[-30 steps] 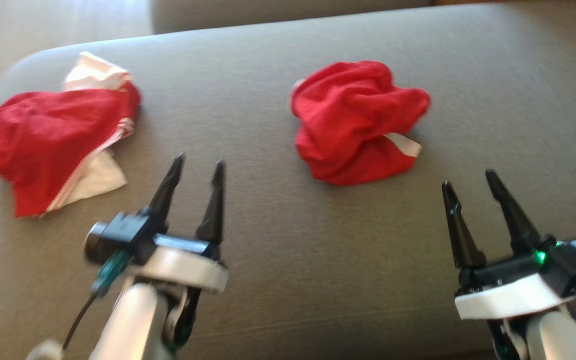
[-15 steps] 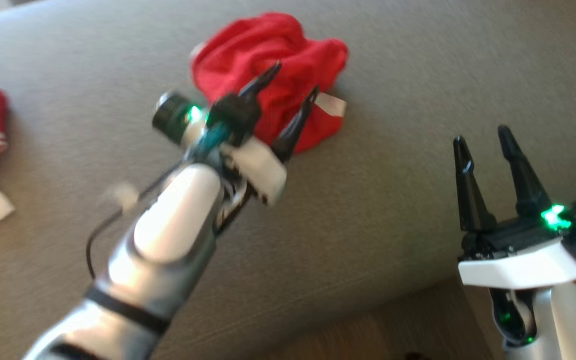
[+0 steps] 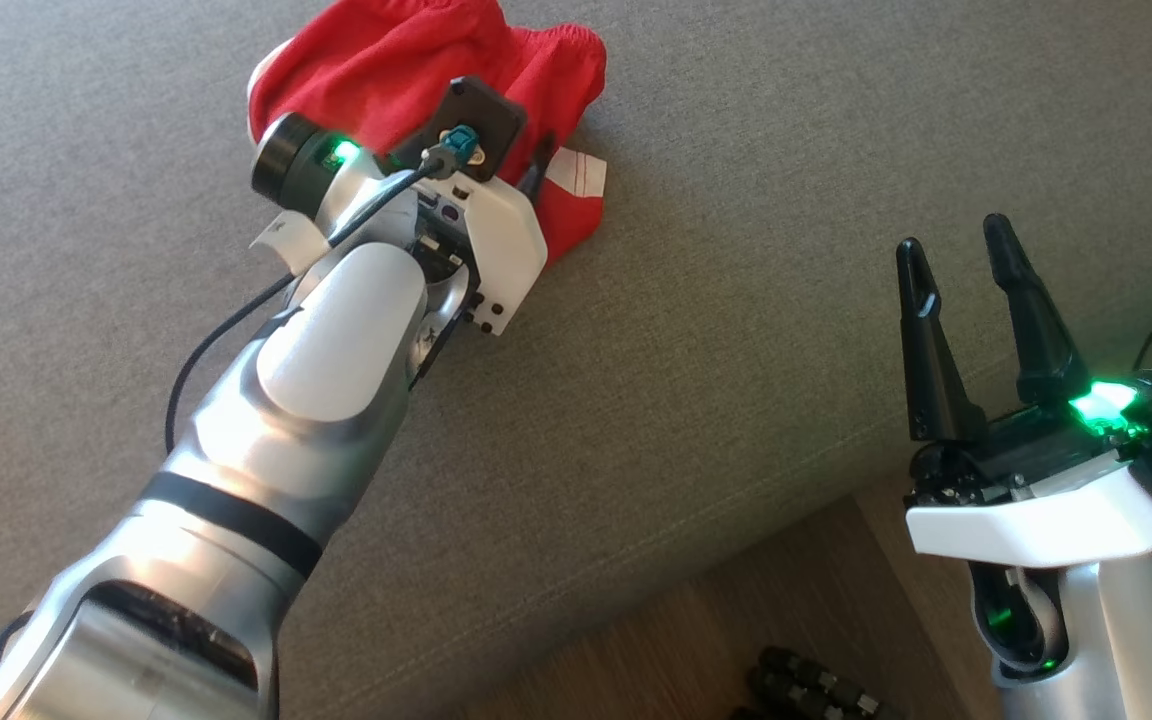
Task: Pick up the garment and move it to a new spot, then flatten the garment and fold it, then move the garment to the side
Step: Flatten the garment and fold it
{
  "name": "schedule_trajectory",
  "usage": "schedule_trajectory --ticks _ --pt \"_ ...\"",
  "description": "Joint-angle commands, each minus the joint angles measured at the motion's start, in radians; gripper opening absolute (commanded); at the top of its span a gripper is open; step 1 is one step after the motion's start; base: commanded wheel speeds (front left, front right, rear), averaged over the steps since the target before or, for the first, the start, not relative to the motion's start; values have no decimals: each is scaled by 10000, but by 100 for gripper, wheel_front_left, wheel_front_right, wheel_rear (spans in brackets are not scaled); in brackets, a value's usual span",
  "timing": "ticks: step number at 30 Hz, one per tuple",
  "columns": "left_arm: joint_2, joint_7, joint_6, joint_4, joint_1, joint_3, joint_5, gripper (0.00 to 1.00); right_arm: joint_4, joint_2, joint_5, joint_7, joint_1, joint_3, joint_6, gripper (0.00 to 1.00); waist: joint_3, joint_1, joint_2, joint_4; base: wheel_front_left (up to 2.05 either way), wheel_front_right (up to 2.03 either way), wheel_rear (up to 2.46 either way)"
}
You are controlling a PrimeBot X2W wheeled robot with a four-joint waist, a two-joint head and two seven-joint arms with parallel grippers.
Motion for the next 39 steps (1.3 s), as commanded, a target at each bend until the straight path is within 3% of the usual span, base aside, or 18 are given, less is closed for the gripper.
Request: schedule_trajectory --ticks 1,2,8,12,17,21,22,24,30,32,35,39 --pt "95 -78 115 -263 -377 161 -120 15 -409 -51 99 -63 -195 177 -2 100 -59 -2 0 32 0 0 0" --pt "95 -155 120 -259 -355 122 -204 0 -421 -51 95 -63 -200 186 -2 100 -103 -2 0 53 0 0 0" --pt "95 -1026 -50 -969 41 117 -1708 0 -435 -51 56 -63 -144 324 -2 100 -517 -2 0 88 0 0 0" --pt "95 -1747 -194 -2204 244 100 -3660 0 -379 -51 30 -63 -54 308 -2 100 -867 -2 0 40 0 0 0" --pt "95 -2311 37 -3834 -105 -112 -6650 0 -390 -51 -221 -63 70 150 -2 100 -1316 -2 0 41 0 0 0" --pt "95 -2683 751 -4833 -426 -29 -9043 0 -405 -51 -434 -63 130 89 -2 100 -1574 -2 0 171 0 0 0" --pt "95 -2683 751 -4833 -426 -29 -9043 0 -405 -51 -434 -63 130 89 -2 100 -1574 -2 0 171 0 0 0" --pt "95 -2759 1180 -4964 -375 189 -10196 0 -446 -51 -487 -63 119 90 -2 100 -1611 -2 0 279 0 0 0" --pt "95 -2787 2296 -3670 985 1983 -13091 0 -537 -51 -498 -63 78 360 -2 100 -1470 -2 0 648 0 0 0" --pt "95 -2788 2496 -2866 1525 2766 -13561 0 -548 -51 -483 -63 82 391 -2 100 -1388 -2 0 763 0 0 0" --pt "95 -2789 2437 -1778 2203 3952 -13347 0 -586 -51 -461 -63 63 358 -2 100 -1250 -2 0 925 0 0 0" --pt "95 -2790 1856 -1278 2896 5018 -12407 0 -654 -51 -490 -63 53 161 -2 100 -1119 -2 0 1244 0 0 0"
